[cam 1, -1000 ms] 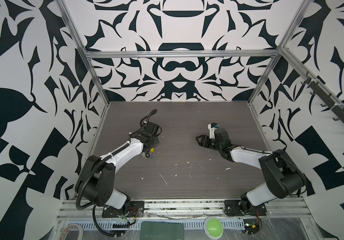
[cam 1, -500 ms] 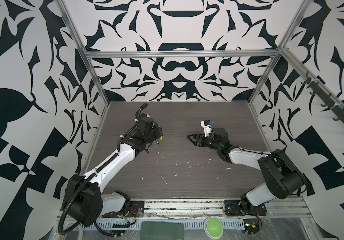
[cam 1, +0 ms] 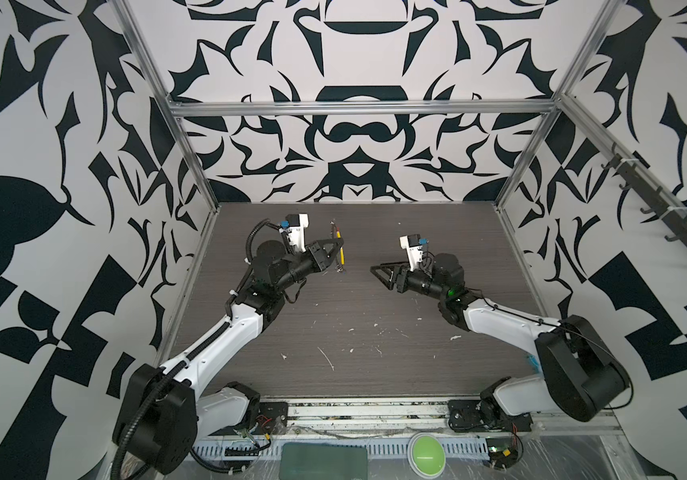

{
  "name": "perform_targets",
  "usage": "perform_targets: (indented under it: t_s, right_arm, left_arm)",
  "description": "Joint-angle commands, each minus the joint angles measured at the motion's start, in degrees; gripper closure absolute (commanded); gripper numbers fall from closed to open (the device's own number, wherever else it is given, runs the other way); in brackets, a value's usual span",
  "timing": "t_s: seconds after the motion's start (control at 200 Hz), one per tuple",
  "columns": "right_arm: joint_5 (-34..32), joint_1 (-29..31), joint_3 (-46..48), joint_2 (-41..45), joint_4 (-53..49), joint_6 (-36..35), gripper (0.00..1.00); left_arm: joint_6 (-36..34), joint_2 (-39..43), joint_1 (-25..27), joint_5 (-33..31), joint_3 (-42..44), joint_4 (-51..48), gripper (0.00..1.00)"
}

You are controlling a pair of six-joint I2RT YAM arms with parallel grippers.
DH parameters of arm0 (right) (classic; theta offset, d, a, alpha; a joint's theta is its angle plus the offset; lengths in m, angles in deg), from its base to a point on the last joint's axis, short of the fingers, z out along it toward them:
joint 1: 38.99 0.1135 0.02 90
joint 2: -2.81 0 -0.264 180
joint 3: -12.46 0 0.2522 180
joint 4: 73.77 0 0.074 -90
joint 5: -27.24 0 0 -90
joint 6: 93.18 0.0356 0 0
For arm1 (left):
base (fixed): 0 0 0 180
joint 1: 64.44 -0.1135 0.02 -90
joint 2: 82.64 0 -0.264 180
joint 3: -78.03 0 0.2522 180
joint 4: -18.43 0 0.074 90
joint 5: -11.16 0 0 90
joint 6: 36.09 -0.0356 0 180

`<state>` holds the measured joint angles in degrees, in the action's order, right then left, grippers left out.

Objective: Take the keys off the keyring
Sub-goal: 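Lift the keyring with the left gripper while the right gripper moves toward it, then hold the keyring up with the left gripper while the right gripper approaches the keys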

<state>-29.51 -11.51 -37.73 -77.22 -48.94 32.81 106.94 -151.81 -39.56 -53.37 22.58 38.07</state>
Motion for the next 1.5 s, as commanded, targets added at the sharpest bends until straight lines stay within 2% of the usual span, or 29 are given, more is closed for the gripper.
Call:
perform_targets:
  t_s: [0.0,0.17,0.22,0.335,0.58,0.88,0.98,1.04,1.075,1.12,1.17,1.21,1.3,1.405,1.495]
  right_arm:
    - [2.37,0.55,-1.09,3.49,3.07,-0.19,0.31]
    - [4.42,0.9,-2.18,6.13,2.32,-0.69,0.28]
    - [4.61,1.29,-2.72,6.71,1.11,-1.56,0.28]
    - [4.67,2.46,-4.02,6.88,-2.99,-4.68,0.28]
    - [4.3,2.97,-4.6,8.06,-2.38,-4.86,0.28]
    - [-1.16,3.1,-8.14,13.04,-9.58,-9.55,0.29]
    - [-4.69,3.24,-8.57,13.69,-11.0,-8.36,0.31]
    - [-7.29,3.24,-8.83,14.0,-12.68,-7.34,0.32]
    - [-8.55,3.24,-9.14,14.17,-14.15,-6.92,0.33]
    - [-9.73,3.33,-9.44,14.29,-15.54,-6.8,0.34]
    - [-11.96,3.4,-10.12,14.44,-18.41,-6.35,0.34]
    - [-13.16,3.48,-10.12,14.76,-19.31,-5.84,0.34]
    - [-16.98,3.79,-8.86,16.07,-19.31,-3.73,0.34]
    - [-19.57,3.93,-8.44,17.01,-19.46,-2.01,0.34]
    - [-19.49,4.24,-9.74,16.71,-21.39,-1.73,0.35]
  left_arm:
    - [10.95,-3.33,-1.97,11.22,2.33,24.67,1.0]
    - [26.25,-13.73,-2.47,16.02,2.19,49.05,1.0]
    - [28.38,-15.19,-2.46,16.91,1.06,49.2,1.0]
    - [27.54,-15.1,-2.21,17.62,1.19,49.16,1.0]
    - [26.57,-13.73,-2.11,20.95,1.78,49.21,1.0]
    - [25.48,-11.09,-2.2,25.85,3.77,46.67,1.0]
    - [20.57,-7.98,-2.18,26.63,3.92,36.93,1.0]
    - [13.45,-4.48,-1.98,26.08,3.28,23.52,1.0]
    - [6.68,-0.47,-1.66,24.84,2.15,11.7,1.0]
    - [-5.25,3.82,-0.37,20.76,-0.57,-6.99,1.0]
    - [-18.86,7.94,2.64,11.89,-5.47,-28.04,1.0]
    - [-25.57,9.89,5.84,4.17,-8.59,-37.44,1.0]
    - [-30.62,12.16,8.62,-5.79,-12.23,-46.96,1.0]
    - [-33.25,12.83,10.42,-13.3,-13.98,-51.78,1.0]
    - [-36.23,12.2,13.96,-20.92,-16.06,-55.38,1.0]
